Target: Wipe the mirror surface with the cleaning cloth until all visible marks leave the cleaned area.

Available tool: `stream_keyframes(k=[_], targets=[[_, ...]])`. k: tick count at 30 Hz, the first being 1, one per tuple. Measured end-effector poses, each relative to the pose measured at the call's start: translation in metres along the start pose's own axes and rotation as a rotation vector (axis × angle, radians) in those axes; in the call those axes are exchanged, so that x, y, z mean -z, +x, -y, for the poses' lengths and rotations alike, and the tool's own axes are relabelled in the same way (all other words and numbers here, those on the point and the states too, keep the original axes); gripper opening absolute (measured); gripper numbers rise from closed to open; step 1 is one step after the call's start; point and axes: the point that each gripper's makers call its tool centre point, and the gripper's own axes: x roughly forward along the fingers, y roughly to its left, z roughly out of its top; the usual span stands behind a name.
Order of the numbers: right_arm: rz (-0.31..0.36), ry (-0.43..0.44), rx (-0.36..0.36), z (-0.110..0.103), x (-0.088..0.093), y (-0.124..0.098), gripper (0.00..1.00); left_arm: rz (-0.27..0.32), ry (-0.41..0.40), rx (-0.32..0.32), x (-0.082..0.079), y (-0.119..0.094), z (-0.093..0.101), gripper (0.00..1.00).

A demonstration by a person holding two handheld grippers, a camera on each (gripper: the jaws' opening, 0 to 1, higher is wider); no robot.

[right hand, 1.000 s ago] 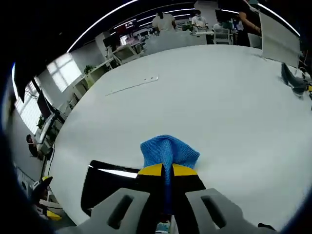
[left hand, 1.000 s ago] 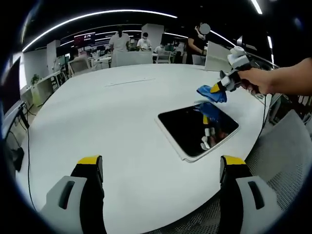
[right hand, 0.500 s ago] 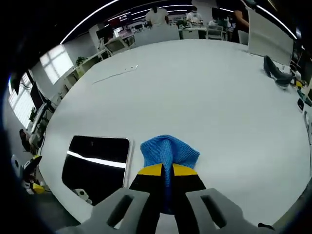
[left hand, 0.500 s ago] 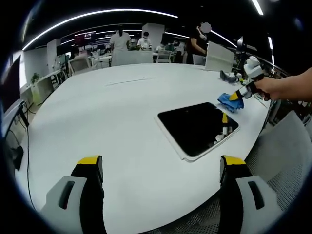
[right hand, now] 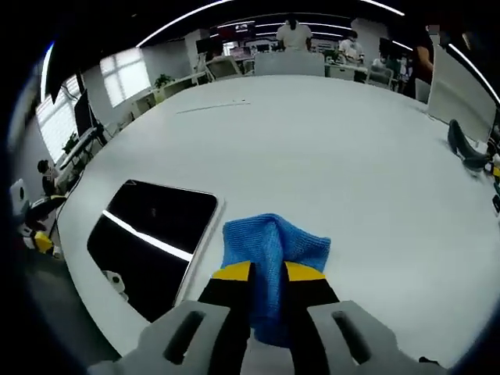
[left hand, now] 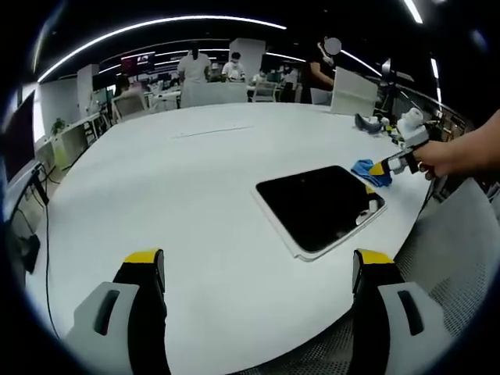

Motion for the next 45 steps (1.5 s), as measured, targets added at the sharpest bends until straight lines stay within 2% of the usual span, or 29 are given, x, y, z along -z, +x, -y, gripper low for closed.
stream_keyframes(k=[2, 3, 4, 5, 6, 7, 8, 9, 10, 11, 12, 13, 14, 15, 18, 19, 20, 23, 25, 30, 31, 34, 38, 40, 41, 43, 45], targets=[[0.035, -0.023, 0.012, 0.005, -0.009, -0.008, 0.26, 0.008, -0.008, -0.002, -0.001, -0.001, 0.000, 0.99], [0.095, -0.041, -0.003, 0.004, -0.019, -0.010, 0.35, 0.009, -0.013, 0.000, -0.001, 0.000, -0.001, 0.99], [0.122, -0.041, -0.001, 0.007, -0.025, -0.019, 0.42, 0.012, -0.021, 0.003, -0.001, 0.000, -0.001, 0.99], [0.161, -0.032, -0.036, 0.003, -0.031, -0.024, 0.49, 0.014, -0.029, 0.003, -0.002, 0.000, -0.001, 0.99], [0.232, -0.025, -0.109, -0.007, -0.040, -0.032, 0.60, 0.019, -0.056, 0.001, -0.003, 0.001, -0.001, 0.99], [0.232, -0.065, -0.127, -0.012, -0.038, -0.038, 0.71, 0.026, -0.115, -0.004, -0.005, 0.000, -0.001, 0.99], [0.217, -0.107, -0.111, -0.013, -0.032, -0.045, 0.82, 0.047, -0.128, -0.014, -0.008, 0.000, -0.004, 0.99], [0.216, -0.205, -0.088, -0.012, -0.028, -0.057, 0.87, 0.056, -0.101, -0.028, -0.010, -0.003, -0.009, 0.99], [0.220, -0.246, -0.076, -0.015, -0.023, -0.069, 0.86, 0.065, -0.094, -0.041, -0.012, -0.003, -0.011, 0.99], [0.226, -0.226, -0.084, -0.017, -0.019, -0.075, 0.88, 0.075, -0.084, -0.042, -0.013, -0.004, -0.011, 0.99], [0.259, -0.175, -0.058, -0.014, -0.019, -0.082, 0.96, 0.082, -0.058, -0.044, -0.015, -0.004, -0.011, 0.99], [0.269, -0.163, -0.045, -0.011, -0.019, -0.085, 0.98, 0.078, -0.035, -0.050, -0.015, -0.004, -0.012, 0.99], [0.234, -0.159, -0.025, -0.005, -0.006, -0.092, 0.99, 0.075, -0.030, -0.046, -0.014, -0.003, -0.011, 0.99], [0.230, -0.157, 0.010, -0.001, -0.002, -0.096, 0.99, 0.074, -0.034, -0.039, -0.014, -0.003, -0.010, 0.99], [0.224, -0.165, 0.007, -0.001, 0.010, -0.102, 0.99, 0.098, -0.040, -0.040, -0.017, -0.004, -0.012, 0.99], [0.202, -0.154, 0.034, 0.005, 0.018, -0.103, 0.99, 0.095, -0.059, -0.024, -0.015, -0.003, -0.009, 0.99], [0.198, -0.144, 0.039, 0.006, 0.022, -0.104, 0.99, 0.067, -0.066, -0.008, -0.010, 0.000, -0.006, 0.99], [0.186, -0.119, 0.050, 0.002, 0.031, -0.106, 0.99, 0.073, -0.051, 0.001, -0.011, -0.002, -0.003, 0.99], [0.187, -0.123, 0.046, -0.004, 0.033, -0.103, 0.99, 0.053, -0.044, 0.009, -0.007, -0.001, -0.001, 0.99], [0.196, -0.104, 0.016, -0.022, 0.029, -0.100, 0.99, 0.052, -0.017, -0.014, -0.009, -0.003, -0.004, 0.99], [0.201, -0.103, 0.014, -0.024, 0.027, -0.099, 0.99, 0.037, -0.027, -0.012, -0.006, -0.003, -0.004, 0.99], [0.208, -0.071, 0.007, -0.025, 0.026, -0.099, 0.99, 0.038, -0.032, -0.009, -0.006, -0.003, -0.004, 0.99], [0.216, -0.112, 0.021, -0.029, 0.020, -0.104, 0.99, 0.032, -0.041, 0.013, -0.004, -0.002, -0.001, 0.99], [0.186, -0.126, 0.027, -0.028, 0.024, -0.100, 0.99, 0.037, -0.040, 0.009, -0.005, -0.003, -0.001, 0.99], [0.127, -0.144, 0.043, -0.023, 0.032, -0.098, 0.99, 0.039, -0.041, 0.009, -0.005, -0.003, -0.001, 0.99], [0.149, -0.146, 0.051, -0.019, 0.028, -0.098, 0.99, 0.035, -0.040, 0.009, -0.004, -0.002, -0.002, 0.99], [0.131, -0.157, 0.066, -0.015, 0.026, -0.097, 0.99, 0.042, -0.038, 0.005, -0.006, -0.003, -0.002, 0.99]])
